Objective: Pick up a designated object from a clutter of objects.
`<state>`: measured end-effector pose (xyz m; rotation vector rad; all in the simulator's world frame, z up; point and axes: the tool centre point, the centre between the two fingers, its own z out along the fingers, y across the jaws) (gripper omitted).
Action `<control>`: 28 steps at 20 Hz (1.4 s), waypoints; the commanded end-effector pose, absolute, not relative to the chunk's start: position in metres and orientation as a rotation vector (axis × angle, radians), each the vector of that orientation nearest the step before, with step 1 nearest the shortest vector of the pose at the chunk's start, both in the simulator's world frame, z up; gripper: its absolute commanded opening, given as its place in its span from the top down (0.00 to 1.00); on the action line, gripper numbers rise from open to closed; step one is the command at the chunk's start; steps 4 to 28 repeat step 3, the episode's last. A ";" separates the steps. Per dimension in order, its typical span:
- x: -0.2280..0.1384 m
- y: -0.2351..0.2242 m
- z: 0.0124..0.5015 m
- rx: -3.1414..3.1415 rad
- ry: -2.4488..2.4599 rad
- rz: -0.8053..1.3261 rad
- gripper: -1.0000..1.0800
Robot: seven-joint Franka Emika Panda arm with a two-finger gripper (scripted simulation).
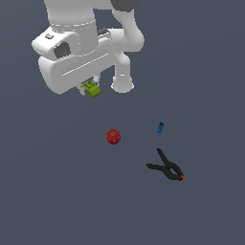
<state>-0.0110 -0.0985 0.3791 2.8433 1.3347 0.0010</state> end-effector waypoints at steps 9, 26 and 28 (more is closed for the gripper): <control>-0.010 -0.097 0.385 2.844 1.334 0.000 1.00; -0.010 -0.097 0.385 2.844 1.334 0.000 1.00; -0.010 -0.097 0.385 2.844 1.334 0.000 1.00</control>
